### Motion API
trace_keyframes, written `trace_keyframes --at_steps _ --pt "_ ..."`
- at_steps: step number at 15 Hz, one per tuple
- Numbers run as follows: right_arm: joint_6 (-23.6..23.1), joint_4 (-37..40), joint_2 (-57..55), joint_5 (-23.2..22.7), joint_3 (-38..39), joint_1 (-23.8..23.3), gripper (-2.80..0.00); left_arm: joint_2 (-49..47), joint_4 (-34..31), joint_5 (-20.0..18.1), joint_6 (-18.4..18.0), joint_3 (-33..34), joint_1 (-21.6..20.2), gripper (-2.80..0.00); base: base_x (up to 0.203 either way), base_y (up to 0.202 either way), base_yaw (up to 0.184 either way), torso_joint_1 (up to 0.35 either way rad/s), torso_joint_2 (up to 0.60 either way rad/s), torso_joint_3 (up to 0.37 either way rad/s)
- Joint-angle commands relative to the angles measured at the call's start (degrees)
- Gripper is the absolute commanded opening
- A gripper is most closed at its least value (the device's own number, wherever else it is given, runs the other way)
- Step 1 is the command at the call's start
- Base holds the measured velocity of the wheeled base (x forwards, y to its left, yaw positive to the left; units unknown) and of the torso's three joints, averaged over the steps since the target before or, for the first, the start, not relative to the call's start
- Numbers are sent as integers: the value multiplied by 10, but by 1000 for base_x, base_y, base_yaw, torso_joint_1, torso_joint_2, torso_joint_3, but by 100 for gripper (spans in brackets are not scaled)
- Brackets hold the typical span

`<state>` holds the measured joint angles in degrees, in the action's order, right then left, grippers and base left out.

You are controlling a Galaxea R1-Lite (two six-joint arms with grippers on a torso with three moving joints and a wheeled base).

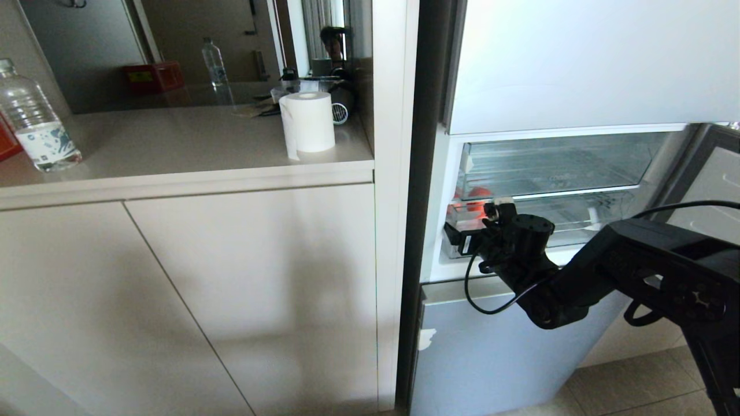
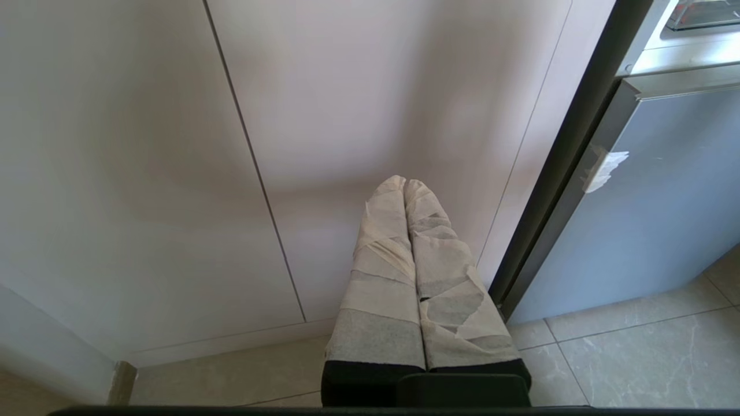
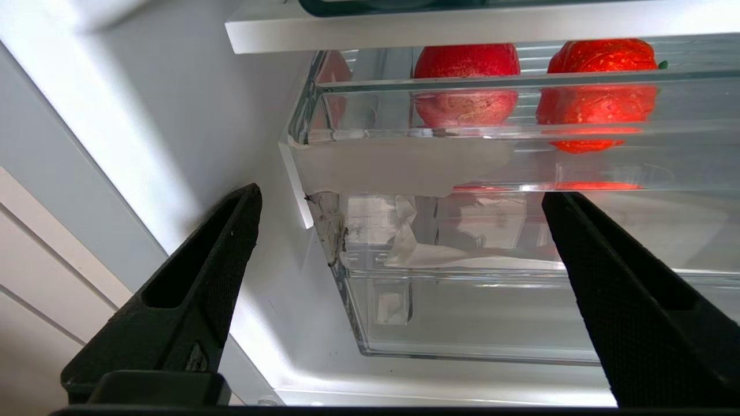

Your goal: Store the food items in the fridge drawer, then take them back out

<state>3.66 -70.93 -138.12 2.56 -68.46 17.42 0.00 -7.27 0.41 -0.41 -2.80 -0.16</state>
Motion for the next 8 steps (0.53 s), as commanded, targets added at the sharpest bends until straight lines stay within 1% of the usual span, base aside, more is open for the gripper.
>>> trace_keyframes --at_steps 1,2,3,6,7,8 --pt "0 -4 0 -2 -1 3 0 0 0 0 0 0 0 -280 0 0 0 0 0 0" --pt "0 -4 0 -2 -1 3 0 0 0 0 0 0 0 -280 0 0 0 0 0 0" --pt "0 -4 -4 -2 -1 4 -280 0 0 0 0 0 0 -280 0 0 0 0 0 0" --pt "0 -4 -8 -1 -10 12 -280 0 0 0 0 0 0 -280 0 0 0 0 0 0" --pt "0 -4 -13 2 -17 16 -280 0 0 0 0 0 0 -280 0 0 0 0 0 0" --pt "0 -4 -16 17 -27 20 -280 0 0 0 0 0 0 -280 0 0 0 0 0 0"
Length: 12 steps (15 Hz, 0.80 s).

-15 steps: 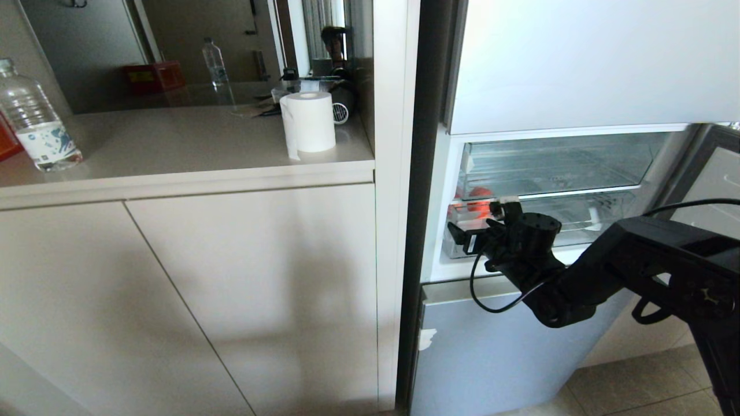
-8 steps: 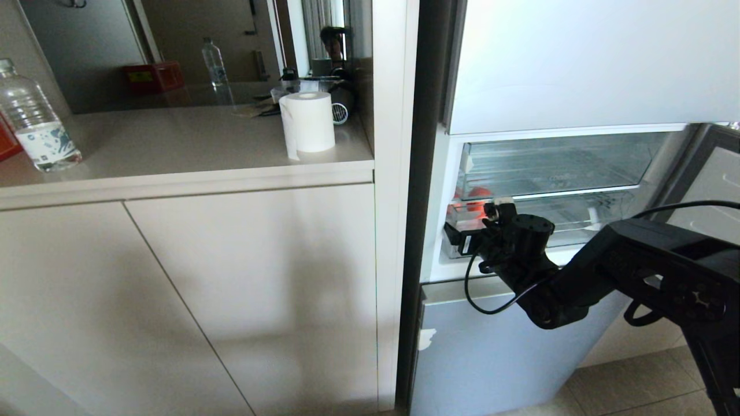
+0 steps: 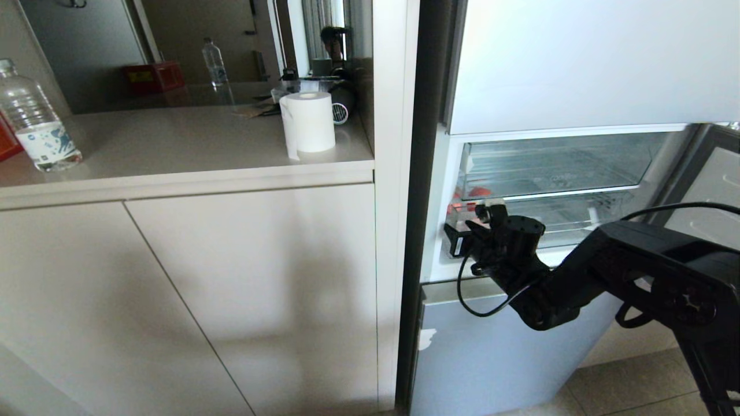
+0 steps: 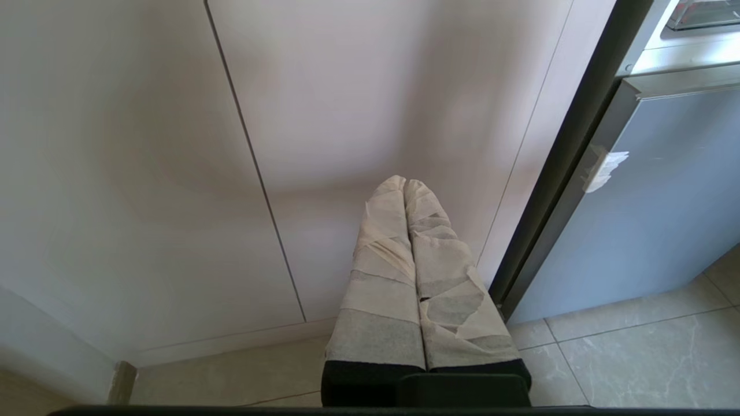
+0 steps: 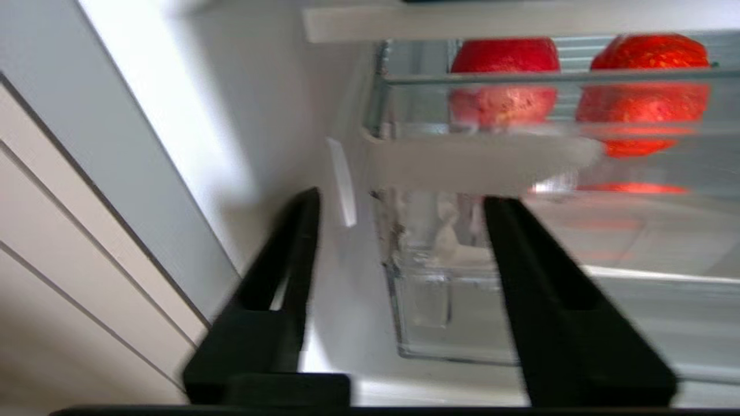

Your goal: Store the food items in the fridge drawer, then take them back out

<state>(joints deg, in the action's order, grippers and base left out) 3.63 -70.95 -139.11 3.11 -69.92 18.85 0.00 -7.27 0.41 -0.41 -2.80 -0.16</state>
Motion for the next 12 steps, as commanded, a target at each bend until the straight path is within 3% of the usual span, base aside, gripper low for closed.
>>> trace_keyframes --at_steps 1,8,12 --pt "0 -4 -12 21 -23 10 -280 0 0 0 0 0 0 -280 0 0 0 0 0 0" --pt "1 -8 -3 25 -3 14 -280 0 0 0 0 0 0 -280 0 0 0 0 0 0" --pt "2 -30 43 23 70 14 -280 0 0 0 0 0 0 -280 0 0 0 0 0 0"
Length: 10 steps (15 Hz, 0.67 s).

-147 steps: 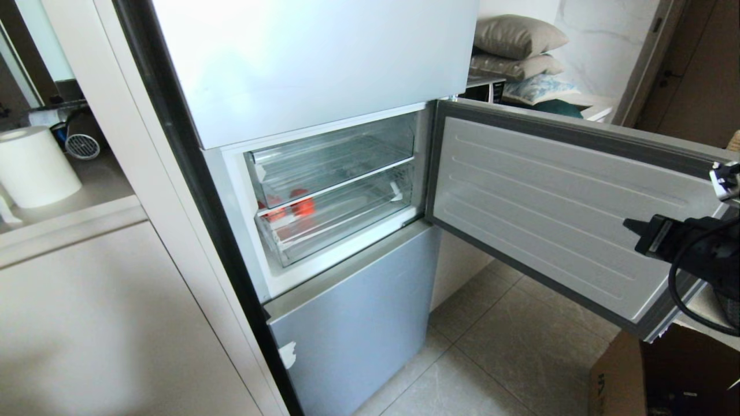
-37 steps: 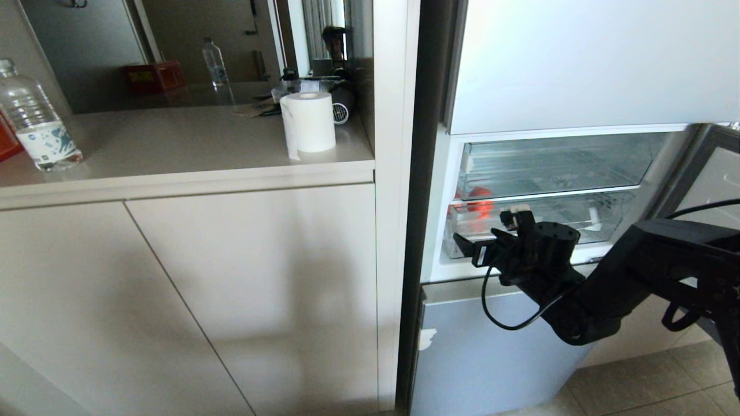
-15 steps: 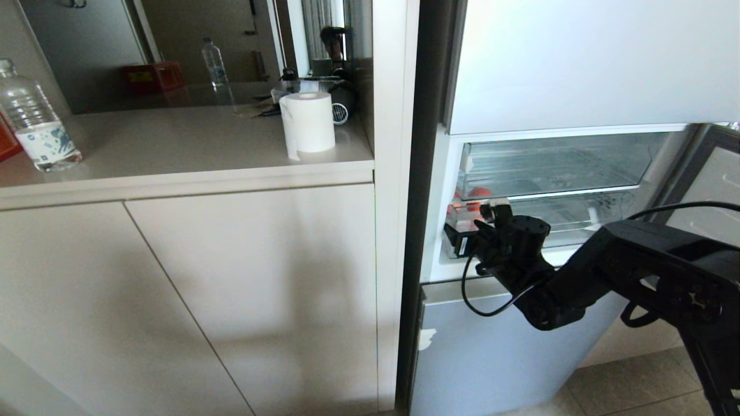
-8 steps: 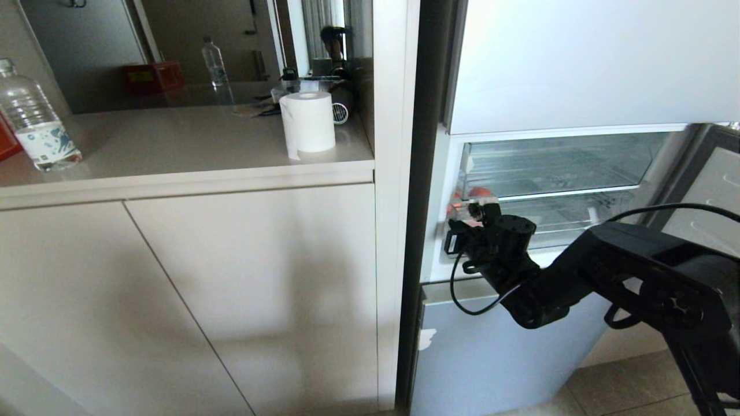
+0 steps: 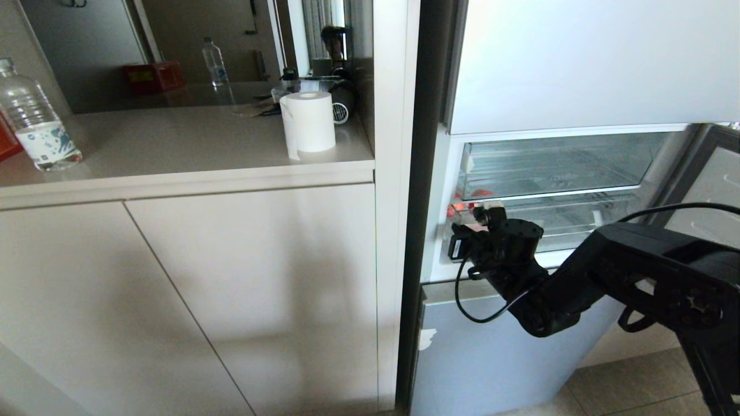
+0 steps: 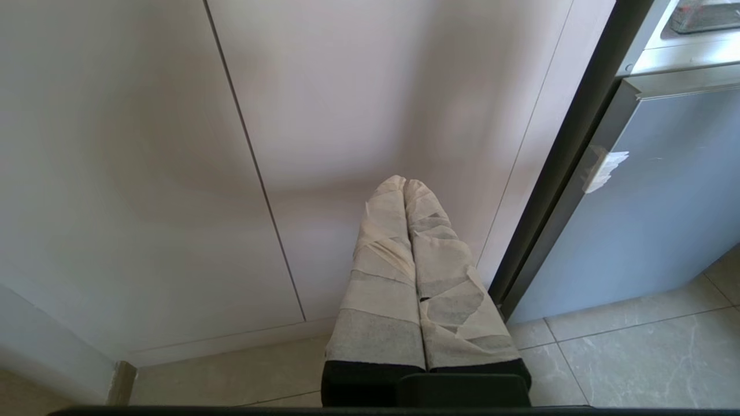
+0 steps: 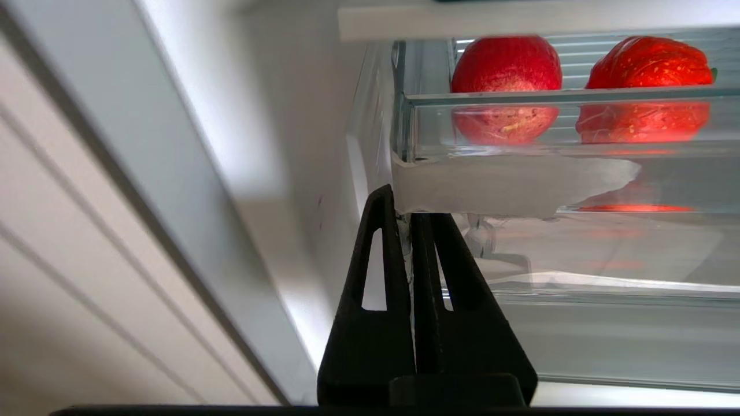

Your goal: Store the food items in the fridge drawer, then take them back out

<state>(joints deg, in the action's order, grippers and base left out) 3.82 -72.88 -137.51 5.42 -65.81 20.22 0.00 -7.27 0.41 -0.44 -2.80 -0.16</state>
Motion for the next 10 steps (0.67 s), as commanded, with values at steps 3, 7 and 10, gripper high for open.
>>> trace_keyframes --at_steps 3,7,10 --pt "4 -36 74 -3 115 0 -280 0 0 0 0 0 0 -280 0 0 0 0 0 0" --pt "5 -89 129 -5 259 1 -280 0 0 0 0 0 0 -280 0 0 0 0 0 0" --pt "6 -139 149 -5 336 1 0 0 0 0 0 0 0 -280 0 0 0 0 0 0"
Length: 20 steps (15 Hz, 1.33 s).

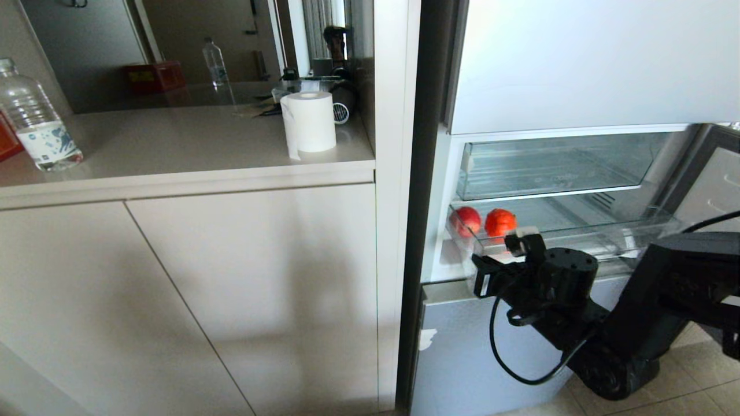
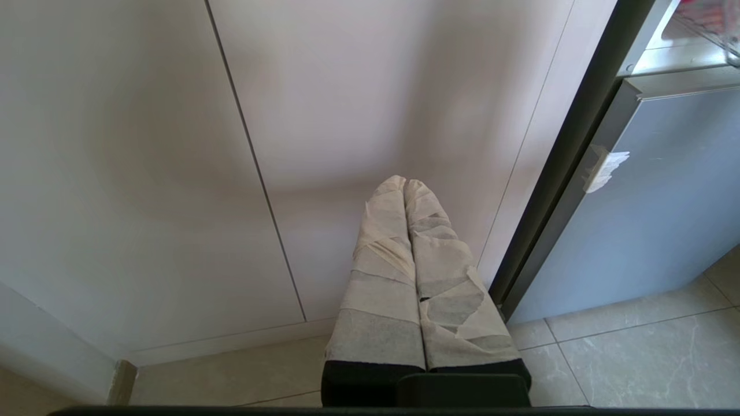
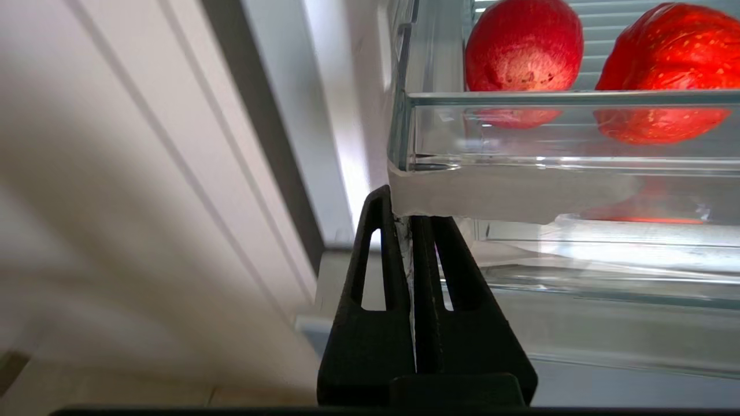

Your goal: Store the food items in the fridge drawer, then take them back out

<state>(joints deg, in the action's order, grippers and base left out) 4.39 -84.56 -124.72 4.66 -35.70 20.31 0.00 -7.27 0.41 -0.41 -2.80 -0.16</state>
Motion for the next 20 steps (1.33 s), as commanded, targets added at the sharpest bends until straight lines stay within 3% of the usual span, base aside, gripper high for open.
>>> trace_keyframes --at_steps 1,5,9,10,12,16,17,20 --pt "1 -29 23 3 56 0 0 0 0 0 0 0 0 -280 0 0 0 0 0 0" --pt "30 -31 80 4 129 0 0 0 0 0 0 0 0 -280 0 0 0 0 0 0" --pt "44 -26 233 6 195 -6 0 0 0 0 0 0 0 -280 0 0 0 0 0 0" --pt "43 4 271 7 192 -16 0 0 0 0 0 0 0 -280 0 0 0 0 0 0" --pt "43 170 328 6 135 -52 0 0 0 0 0 0 0 -280 0 0 0 0 0 0" --pt "25 546 351 -12 -85 -130 0 0 0 0 0 0 0 -280 0 0 0 0 0 0" --pt "21 593 333 -20 -130 -143 0 0 0 0 0 0 0 -280 0 0 0 0 0 0" --pt "5 636 223 -29 -219 -164 0 0 0 0 0 0 0 -280 0 0 0 0 0 0"
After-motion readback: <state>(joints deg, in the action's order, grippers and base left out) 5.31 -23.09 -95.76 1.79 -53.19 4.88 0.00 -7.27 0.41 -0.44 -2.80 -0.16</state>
